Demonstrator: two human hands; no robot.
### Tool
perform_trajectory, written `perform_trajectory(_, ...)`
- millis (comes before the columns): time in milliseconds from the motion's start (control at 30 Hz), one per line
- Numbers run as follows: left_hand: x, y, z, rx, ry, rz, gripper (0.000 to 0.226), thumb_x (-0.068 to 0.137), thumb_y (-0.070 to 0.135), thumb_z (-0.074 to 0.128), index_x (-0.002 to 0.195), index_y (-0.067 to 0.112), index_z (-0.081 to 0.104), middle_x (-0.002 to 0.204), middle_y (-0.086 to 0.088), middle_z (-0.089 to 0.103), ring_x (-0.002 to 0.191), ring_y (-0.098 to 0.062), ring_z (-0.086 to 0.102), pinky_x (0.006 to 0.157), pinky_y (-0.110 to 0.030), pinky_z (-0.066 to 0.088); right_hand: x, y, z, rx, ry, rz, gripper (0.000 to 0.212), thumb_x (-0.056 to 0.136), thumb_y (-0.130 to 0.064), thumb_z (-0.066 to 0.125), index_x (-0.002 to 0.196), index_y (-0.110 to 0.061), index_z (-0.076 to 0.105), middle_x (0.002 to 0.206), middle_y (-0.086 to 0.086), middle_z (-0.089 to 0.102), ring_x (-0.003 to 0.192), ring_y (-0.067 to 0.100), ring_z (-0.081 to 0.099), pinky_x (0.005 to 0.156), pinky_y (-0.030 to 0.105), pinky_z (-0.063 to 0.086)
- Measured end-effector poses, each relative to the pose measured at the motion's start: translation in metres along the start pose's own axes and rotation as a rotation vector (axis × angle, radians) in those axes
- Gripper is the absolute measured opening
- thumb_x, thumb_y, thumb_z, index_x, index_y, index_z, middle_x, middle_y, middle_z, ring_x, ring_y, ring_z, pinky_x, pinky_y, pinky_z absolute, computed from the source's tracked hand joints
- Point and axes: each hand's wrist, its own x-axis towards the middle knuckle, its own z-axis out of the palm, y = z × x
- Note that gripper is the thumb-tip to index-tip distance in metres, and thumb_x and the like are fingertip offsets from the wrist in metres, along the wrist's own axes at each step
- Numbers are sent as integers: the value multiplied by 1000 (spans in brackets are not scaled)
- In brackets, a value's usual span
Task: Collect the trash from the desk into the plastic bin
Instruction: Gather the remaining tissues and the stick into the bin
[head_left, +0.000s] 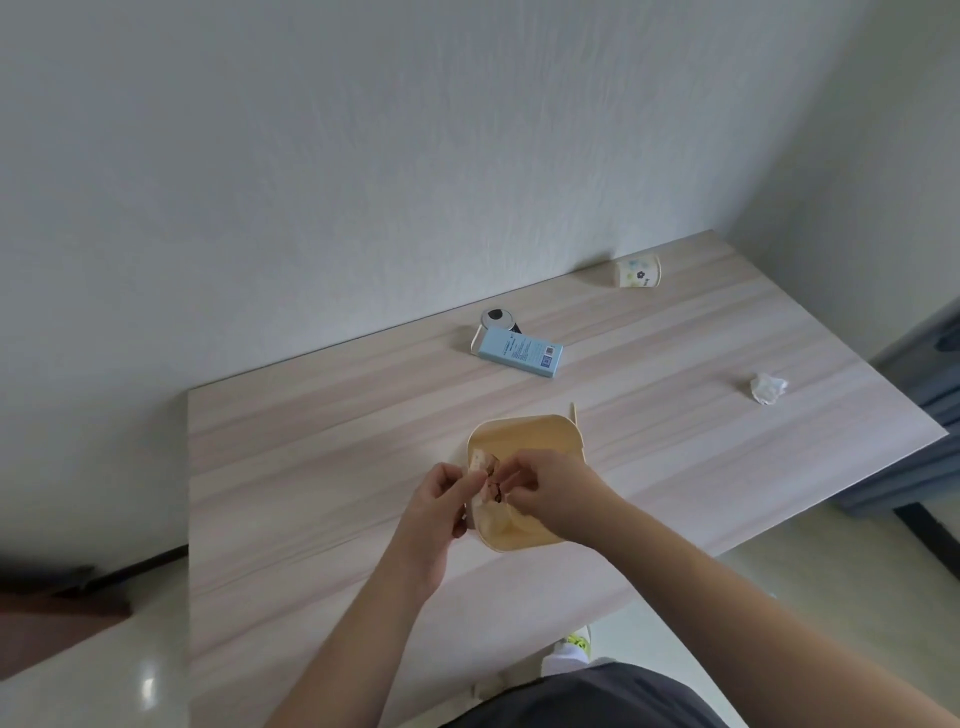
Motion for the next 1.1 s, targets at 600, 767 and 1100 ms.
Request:
perform_trajectory(600,51,0,71,84,-179,-67,30,77,28,75,82,11,51,51,8,49,49,-11,42,58,-29,39,-49,89,-92,-214,666,33,16,93,-23,53,100,-23,66,91,-6,67,81,16,62,66,31,49)
perform_trajectory(767,74,-5,106,126,-163,-89,40,66,41,76,79,12,51,49,9,47,46,-8,43,60,-30,41,-36,143,-127,-202,736,93,14,93,-24,53,99,-22,66,94,-5,67,80,18,62,66,35,52)
perform_trajectory(1100,130,-4,192,119,-49,-98,43,56,44,79,78,16,56,61,1,63,58,-15,61,67,-34,46,39,274,-202,-285,634,160,31,93,-25,51,123,-20,57,117,3,62,105,26,57,67,31,45)
